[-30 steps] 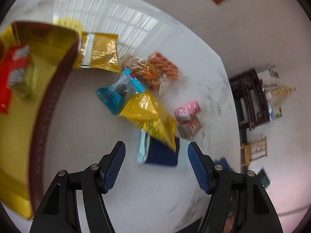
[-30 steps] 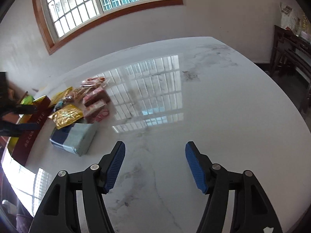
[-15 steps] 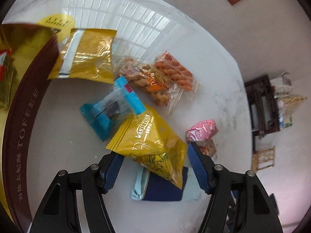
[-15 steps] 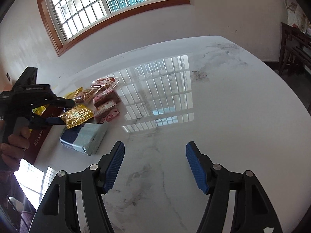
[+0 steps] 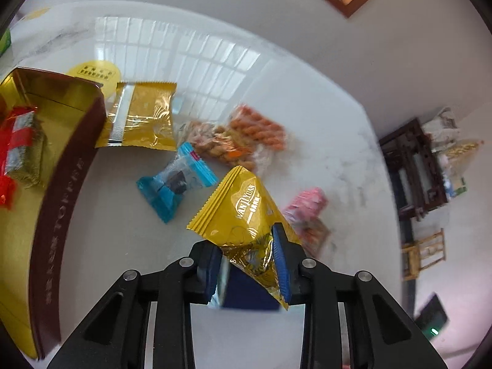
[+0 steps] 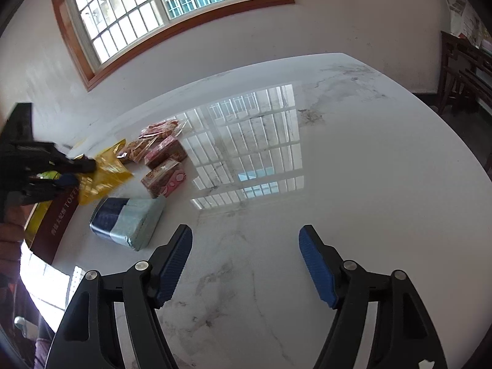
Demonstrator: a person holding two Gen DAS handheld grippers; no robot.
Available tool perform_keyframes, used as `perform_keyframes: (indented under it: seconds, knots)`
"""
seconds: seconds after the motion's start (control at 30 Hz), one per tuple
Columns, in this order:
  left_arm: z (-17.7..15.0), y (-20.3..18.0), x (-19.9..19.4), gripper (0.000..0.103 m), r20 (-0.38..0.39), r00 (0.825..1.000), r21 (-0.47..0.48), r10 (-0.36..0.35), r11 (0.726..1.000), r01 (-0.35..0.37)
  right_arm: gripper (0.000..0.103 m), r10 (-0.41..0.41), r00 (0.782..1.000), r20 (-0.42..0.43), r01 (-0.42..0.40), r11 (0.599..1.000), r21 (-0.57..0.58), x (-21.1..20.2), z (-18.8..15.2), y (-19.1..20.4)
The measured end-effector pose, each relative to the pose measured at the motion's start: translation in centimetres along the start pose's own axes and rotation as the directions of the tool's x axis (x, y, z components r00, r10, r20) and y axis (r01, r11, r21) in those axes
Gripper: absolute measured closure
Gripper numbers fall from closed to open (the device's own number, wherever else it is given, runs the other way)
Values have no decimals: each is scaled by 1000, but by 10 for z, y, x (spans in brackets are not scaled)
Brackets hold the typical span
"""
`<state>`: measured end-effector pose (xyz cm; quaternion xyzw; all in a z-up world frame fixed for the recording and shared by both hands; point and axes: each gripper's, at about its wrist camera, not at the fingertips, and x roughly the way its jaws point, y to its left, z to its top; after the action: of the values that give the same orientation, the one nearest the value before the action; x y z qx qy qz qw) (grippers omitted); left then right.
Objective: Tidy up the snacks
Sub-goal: 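Grasp the yellow foil bag with the left gripper and lift it, then carry the yellow bag toward the tin while the right gripper grasps the navy packet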
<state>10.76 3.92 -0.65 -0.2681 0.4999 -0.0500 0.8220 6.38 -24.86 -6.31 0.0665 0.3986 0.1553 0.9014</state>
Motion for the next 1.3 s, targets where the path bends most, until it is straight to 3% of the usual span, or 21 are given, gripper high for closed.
perform_keyframes:
  seconds: [0.1,0.2,0.27,0.33,0.47,0.57,0.73,0.77,0.8,0.9,0.93,1.03,1.1,1.17,1.3]
  knots:
    - [-8,2,-25,71,26,999,12,-23,1000,22,34,17,1000,8,-17,999,-32,-2,-1,4]
    - [-18,13,-48,71,34,999,22,-23,1000,22,34,115,993,27,-112,988,-108,-11,-2,14]
    - [-26,16,-56,71,24,999,34,-21,999,20,33,225,974,-33,-227,958,-176,-11,0,27]
    - [-35,23,-62,71,10,1000,35,-22,999,21,33,234,968,-95,-253,915,-316,-8,2,55]
    - [-49,34,-75,71,9,1000,33,-17,999,17,33,238,946,-221,-322,782,-533,7,10,106]
    - [-58,42,-81,71,2,1000,32,-11,999,10,33,207,928,-311,-365,685,-631,28,20,135]
    - [-72,48,-92,71,-7,1000,53,-6,999,6,33,114,890,-441,-422,568,-706,67,31,164]
    - [-74,48,-94,71,-8,1000,57,-7,998,7,33,99,894,-436,-414,553,-723,69,30,167]
    - [-76,49,-96,71,-11,1000,64,-10,998,11,33,80,894,-441,-410,545,-732,76,34,168]
    - [-79,49,-99,71,-4,1000,86,-6,996,6,33,66,840,-538,-479,556,-679,97,42,170]
    - [-79,49,-99,71,-5,1000,91,-8,996,9,30,56,846,-531,-471,545,-693,99,42,171]
    - [-80,50,-98,71,-14,1000,91,-18,996,19,28,19,835,-550,-471,540,-697,101,42,177]
    - [-79,51,-95,71,-20,1000,92,-22,995,23,31,2,837,-547,-453,562,-692,100,41,177]
    - [-78,52,-94,71,-24,999,90,-29,995,31,44,-4,845,-535,-430,590,-683,94,38,180]
    - [-78,51,-92,71,-26,999,101,-33,994,36,50,2,872,-490,-376,644,-666,72,18,183]
